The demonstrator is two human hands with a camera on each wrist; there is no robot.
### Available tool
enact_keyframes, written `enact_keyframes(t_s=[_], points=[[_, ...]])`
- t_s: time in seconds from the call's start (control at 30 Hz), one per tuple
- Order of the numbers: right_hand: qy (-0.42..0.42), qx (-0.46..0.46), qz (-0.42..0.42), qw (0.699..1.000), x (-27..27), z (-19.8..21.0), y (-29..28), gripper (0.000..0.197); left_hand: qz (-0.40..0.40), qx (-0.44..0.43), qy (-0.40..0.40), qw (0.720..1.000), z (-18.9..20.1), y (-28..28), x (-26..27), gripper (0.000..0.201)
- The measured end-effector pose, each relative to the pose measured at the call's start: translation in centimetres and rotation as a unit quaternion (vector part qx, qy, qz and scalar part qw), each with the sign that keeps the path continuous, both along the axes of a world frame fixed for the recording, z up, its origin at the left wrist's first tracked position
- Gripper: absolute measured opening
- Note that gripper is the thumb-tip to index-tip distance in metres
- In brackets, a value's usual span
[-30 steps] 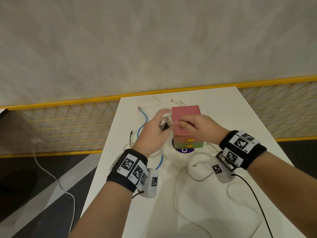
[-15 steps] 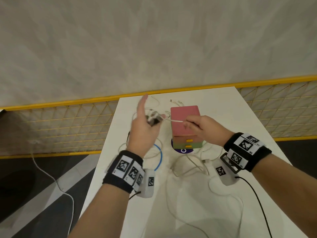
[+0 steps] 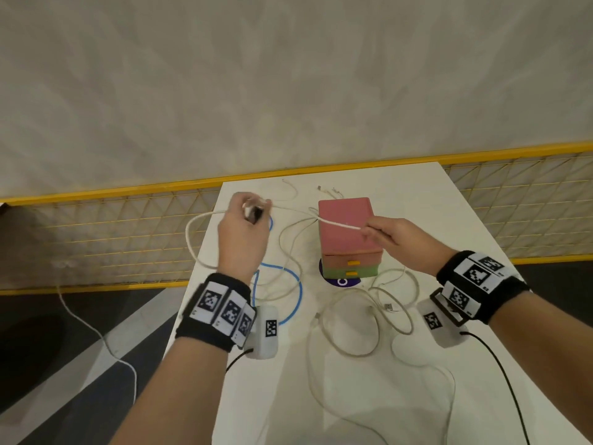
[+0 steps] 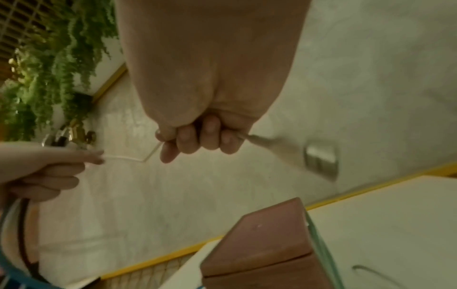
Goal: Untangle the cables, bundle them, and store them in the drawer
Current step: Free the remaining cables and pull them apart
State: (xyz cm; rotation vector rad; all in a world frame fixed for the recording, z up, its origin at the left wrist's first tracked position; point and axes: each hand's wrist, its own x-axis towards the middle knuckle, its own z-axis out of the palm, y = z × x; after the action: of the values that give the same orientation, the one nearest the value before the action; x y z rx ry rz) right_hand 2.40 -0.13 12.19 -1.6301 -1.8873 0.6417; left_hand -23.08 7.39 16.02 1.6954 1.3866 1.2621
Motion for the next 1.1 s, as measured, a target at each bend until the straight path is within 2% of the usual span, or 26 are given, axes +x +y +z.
enact_keyframes(t_s=[0.1,0.17,0.2,0.27,0.33,0.4,0.43,0.47,0.53,0.57,0.63,0.67,0.7,0.73,0.83,0.9,0.97,1.1], points=[[0.005,0.016,0.021,1.0,-1.9,0.8,0.4,0.024,-0.116,-0.029,0.061,0.991,-1.1,-1.6,2.5,0.024],[0.004,0.034,0.048,0.998,-2.8,1.2,0.7,0.023,-0.176,-0.025,0.105,0.978,-1.6,-2.3,3.7,0.007],[0.001,0.039,0.064,0.997,-3.1,1.3,0.8,0.023,-0.186,-0.017,0.112,0.976,-1.6,-2.5,3.8,0.006],[-0.028,0.05,0.085,0.995,-3.1,1.1,0.9,0.022,-0.18,-0.006,0.12,0.976,-1.6,-2.4,3.5,0.016],[-0.106,0.051,0.073,0.99,-2.9,0.5,1.1,0.022,-0.169,0.0,0.141,0.975,-1.8,-2.1,2.7,0.024],[-0.181,0.012,0.062,0.981,-3.3,-0.2,1.4,0.027,-0.162,-0.009,0.177,0.971,-2.4,-2.0,2.0,0.029],[-0.192,-0.02,0.057,0.98,-3.8,-0.3,1.7,0.028,-0.16,-0.019,0.189,0.969,-2.8,-2.0,1.6,0.028],[-0.189,-0.045,0.05,0.98,-4.4,-0.2,2.2,0.027,-0.151,-0.026,0.191,0.969,-3.2,-2.0,1.3,0.026],[-0.132,-0.028,0.007,0.991,-5.5,-0.1,3.8,0.021,-0.129,-0.058,0.158,0.977,-3.8,-2.0,0.5,0.018],[-0.109,-0.014,-0.007,0.994,-5.9,0.0,4.7,0.022,-0.12,-0.077,0.129,0.981,-4.0,-1.9,0.1,0.027],[-0.117,-0.035,0.007,0.992,-6.9,0.3,6.1,0.068,-0.103,-0.112,0.076,0.985,-4.1,-2.0,-0.5,0.047],[-0.13,-0.057,0.022,0.99,-7.5,0.1,6.5,0.081,-0.095,-0.124,0.059,0.986,-4.1,-2.1,-0.8,0.05],[-0.141,-0.071,0.034,0.987,-8.0,-0.1,6.6,0.084,-0.088,-0.134,0.046,0.986,-4.1,-2.2,-1.0,0.049],[-0.149,-0.083,0.037,0.985,-8.6,-0.5,6.6,0.078,-0.079,-0.142,0.038,0.986,-4.3,-2.3,-1.2,0.044],[-0.191,-0.097,0.061,0.975,-9.4,-3.1,6.2,0.038,-0.053,-0.14,0.038,0.988,-5.2,-2.2,-1.7,0.024],[-0.233,-0.13,0.092,0.959,-9.7,-5.3,4.9,0.021,-0.049,-0.142,0.05,0.987,-5.9,-2.3,-1.9,0.016],[-0.255,-0.173,0.112,0.945,-10.2,-7.4,3.5,0.02,-0.056,-0.157,0.057,0.984,-6.5,-2.5,-1.9,0.015],[-0.21,-0.249,0.126,0.937,-11.3,-11.4,1.4,0.025,-0.06,-0.172,0.063,0.981,-7.2,-3.0,-1.6,0.016]])
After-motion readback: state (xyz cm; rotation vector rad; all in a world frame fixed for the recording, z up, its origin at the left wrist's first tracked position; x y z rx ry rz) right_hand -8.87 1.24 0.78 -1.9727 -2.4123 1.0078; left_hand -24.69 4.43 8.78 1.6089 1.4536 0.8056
